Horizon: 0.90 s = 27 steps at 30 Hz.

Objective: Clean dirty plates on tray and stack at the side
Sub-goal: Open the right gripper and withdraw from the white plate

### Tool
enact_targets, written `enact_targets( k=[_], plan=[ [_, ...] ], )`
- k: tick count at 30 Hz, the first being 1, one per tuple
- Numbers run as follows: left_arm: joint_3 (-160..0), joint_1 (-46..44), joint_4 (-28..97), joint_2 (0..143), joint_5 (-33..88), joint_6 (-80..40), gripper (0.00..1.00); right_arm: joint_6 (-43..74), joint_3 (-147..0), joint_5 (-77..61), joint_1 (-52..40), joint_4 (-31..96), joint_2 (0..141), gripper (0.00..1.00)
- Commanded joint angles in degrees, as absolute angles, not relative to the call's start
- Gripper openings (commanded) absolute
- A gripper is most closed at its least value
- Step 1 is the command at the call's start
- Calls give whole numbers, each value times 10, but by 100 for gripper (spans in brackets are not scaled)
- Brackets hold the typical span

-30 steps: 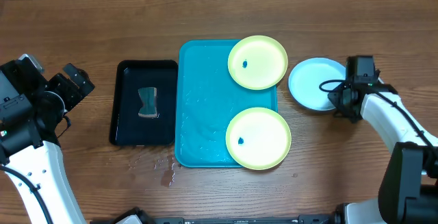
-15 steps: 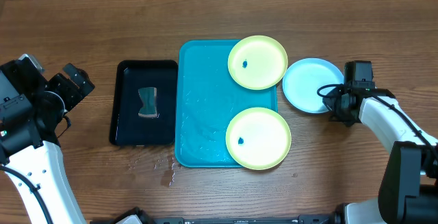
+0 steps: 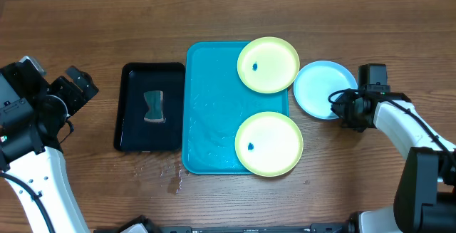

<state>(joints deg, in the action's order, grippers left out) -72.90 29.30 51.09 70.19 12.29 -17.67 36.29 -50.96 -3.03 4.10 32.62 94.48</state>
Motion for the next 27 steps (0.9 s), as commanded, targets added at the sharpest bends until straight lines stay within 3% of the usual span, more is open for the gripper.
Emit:
enact_targets(
  k=[1,10,13,18,27],
  plan=[
    [-736,296,510,705,131,-180,100,340,-507,-53,41,329,947,41],
    [-736,296,510,705,131,-180,100,307,-507,-76,41,342,947,50],
    [-736,296,510,705,131,-180,100,279,-517,-82,41,352,944,45],
    [-736,296,510,705,131,-180,100,242,-583,-127,41,437,916,46],
    [-736,296,510,705,131,-180,100,191,-645,-209,24,612,897,56]
  ],
)
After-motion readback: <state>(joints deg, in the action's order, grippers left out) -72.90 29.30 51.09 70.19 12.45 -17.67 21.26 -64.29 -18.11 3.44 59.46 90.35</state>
